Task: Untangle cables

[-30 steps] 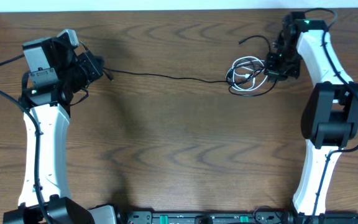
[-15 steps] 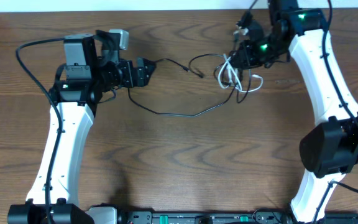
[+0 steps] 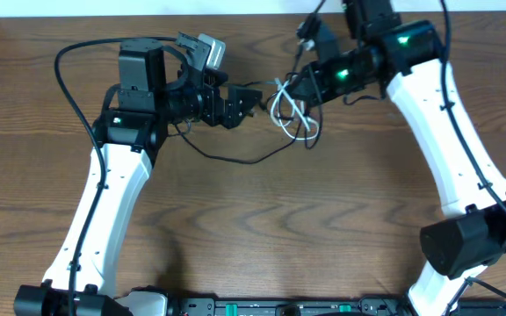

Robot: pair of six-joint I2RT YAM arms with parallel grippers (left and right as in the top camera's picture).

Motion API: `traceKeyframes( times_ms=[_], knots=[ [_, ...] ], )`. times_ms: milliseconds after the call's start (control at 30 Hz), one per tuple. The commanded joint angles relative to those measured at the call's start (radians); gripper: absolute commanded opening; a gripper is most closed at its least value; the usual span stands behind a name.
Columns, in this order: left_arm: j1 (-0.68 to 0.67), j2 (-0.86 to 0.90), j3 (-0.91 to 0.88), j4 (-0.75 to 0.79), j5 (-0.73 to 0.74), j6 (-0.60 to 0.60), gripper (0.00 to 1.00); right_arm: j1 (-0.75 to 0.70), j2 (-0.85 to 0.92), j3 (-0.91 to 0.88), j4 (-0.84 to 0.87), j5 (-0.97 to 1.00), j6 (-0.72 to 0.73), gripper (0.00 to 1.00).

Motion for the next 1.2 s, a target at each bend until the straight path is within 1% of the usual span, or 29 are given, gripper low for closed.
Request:
traceKeyframes(
  times_ms=[0,200,267,300,367,467,533,600,733,800,900,967,1033,1067,1100,1133,1167],
  knots=[
    [0.002,0.002,0.030,0.004,-0.008,-0.003,1.00,0.012,-0.020,0.002,0.018,-0.014,0.041,0.01],
    [0.000,0.060,0.021,-0.006,-0.008,-0.005,0.99,0.012,-0.020,0.002,0.026,-0.014,0.044,0.01],
    [-0.005,0.090,0.021,-0.011,-0.003,-0.005,0.95,0.012,-0.020,0.002,0.035,-0.013,0.044,0.01],
    [-0.014,0.111,0.021,-0.011,0.007,-0.005,0.90,0.011,-0.020,0.002,0.045,-0.013,0.044,0.01],
    [-0.029,0.127,0.021,-0.010,0.034,-0.001,0.86,0.010,-0.020,0.002,0.054,-0.013,0.047,0.01],
    [-0.063,0.134,0.021,-0.010,0.040,0.041,0.84,0.010,-0.020,0.002,0.058,-0.013,0.047,0.01],
    [-0.083,0.134,0.021,-0.006,0.040,0.048,0.82,0.010,-0.020,0.002,0.060,-0.013,0.047,0.01],
    [-0.106,0.136,0.021,-0.011,-0.005,0.047,0.70,0.011,-0.020,0.002,0.059,-0.013,0.046,0.01],
    [-0.129,0.139,0.021,-0.006,-0.062,0.047,0.60,0.011,-0.020,0.002,0.056,-0.029,0.042,0.01],
    [-0.129,0.139,0.021,0.000,-0.062,0.047,0.59,0.012,-0.020,0.002,0.055,-0.030,0.042,0.01],
    [-0.129,0.139,0.021,0.013,-0.065,0.047,0.59,0.012,-0.020,0.002,0.053,-0.084,0.023,0.01],
    [-0.129,0.139,0.021,0.021,-0.134,0.016,0.59,0.012,-0.020,0.002,0.051,-0.107,0.019,0.01],
    [-0.129,0.139,0.021,0.024,-0.160,-0.005,0.59,0.012,-0.020,0.002,0.052,-0.108,0.019,0.01],
    [-0.129,0.139,0.021,0.024,-0.159,-0.006,0.55,0.012,-0.020,0.002,0.052,-0.113,0.019,0.01],
    [-0.129,0.139,0.021,0.024,-0.159,-0.006,0.48,0.012,-0.020,0.002,0.052,-0.119,0.019,0.01],
    [-0.129,0.139,0.021,0.024,-0.159,-0.006,0.37,0.012,-0.020,0.002,0.052,-0.127,0.019,0.01],
    [-0.129,0.139,0.021,0.024,-0.159,-0.006,0.31,0.012,-0.020,0.002,0.051,-0.126,0.019,0.01]
  ],
)
